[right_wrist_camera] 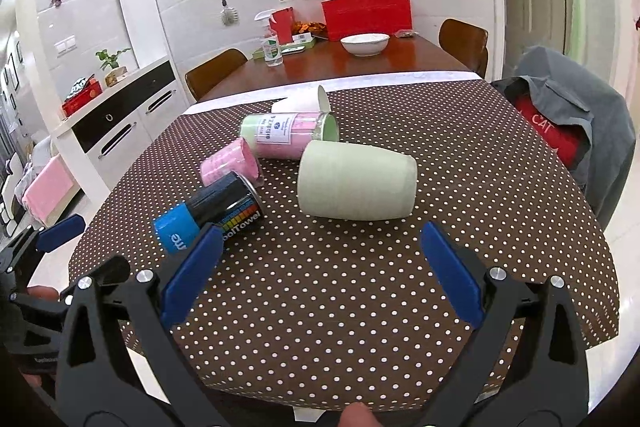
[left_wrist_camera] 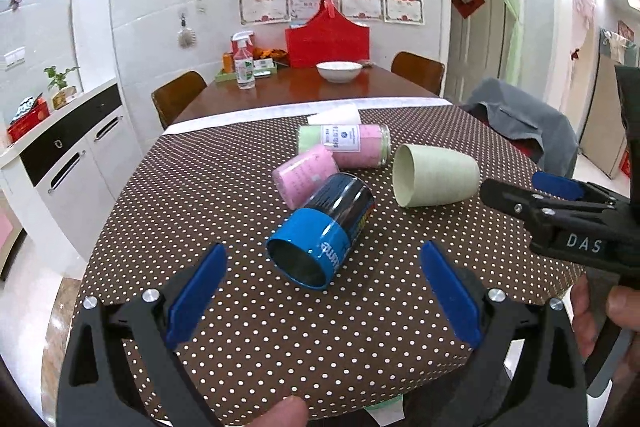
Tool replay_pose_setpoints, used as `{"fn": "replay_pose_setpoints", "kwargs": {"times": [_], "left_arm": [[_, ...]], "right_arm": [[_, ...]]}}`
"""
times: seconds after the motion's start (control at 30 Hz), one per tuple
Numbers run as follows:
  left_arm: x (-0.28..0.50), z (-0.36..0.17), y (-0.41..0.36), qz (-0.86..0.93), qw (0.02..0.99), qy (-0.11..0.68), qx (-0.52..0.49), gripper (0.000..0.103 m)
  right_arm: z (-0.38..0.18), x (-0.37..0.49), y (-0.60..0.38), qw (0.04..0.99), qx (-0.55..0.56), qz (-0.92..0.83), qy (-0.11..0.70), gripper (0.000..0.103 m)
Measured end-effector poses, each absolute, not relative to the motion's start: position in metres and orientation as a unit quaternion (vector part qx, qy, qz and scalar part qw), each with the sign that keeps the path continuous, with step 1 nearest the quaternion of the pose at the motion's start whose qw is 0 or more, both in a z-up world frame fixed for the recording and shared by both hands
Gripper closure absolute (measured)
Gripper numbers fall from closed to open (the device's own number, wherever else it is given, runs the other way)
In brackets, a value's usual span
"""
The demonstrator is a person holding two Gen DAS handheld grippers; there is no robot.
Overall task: Flip cup upside down
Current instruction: 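Reach the right tool to the lying can and grasp its middle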
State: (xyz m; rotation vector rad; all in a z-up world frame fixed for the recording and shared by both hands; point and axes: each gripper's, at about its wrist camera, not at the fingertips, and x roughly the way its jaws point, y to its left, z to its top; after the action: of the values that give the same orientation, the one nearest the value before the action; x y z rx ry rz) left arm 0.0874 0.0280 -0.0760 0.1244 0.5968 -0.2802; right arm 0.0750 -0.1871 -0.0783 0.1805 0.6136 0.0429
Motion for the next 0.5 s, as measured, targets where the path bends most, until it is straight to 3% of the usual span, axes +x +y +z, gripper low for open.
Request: {"fn": "replay_pose_setpoints", "kwargs": {"times": [0.5], "left_arm": [[0.068,-0.059,0.062,-0.089,0.965,0.247,0.027,0.007]], "right_arm": [[-0.065,0.079,-0.161,0.95,0.07,0.035,0.301,0.006]]}}
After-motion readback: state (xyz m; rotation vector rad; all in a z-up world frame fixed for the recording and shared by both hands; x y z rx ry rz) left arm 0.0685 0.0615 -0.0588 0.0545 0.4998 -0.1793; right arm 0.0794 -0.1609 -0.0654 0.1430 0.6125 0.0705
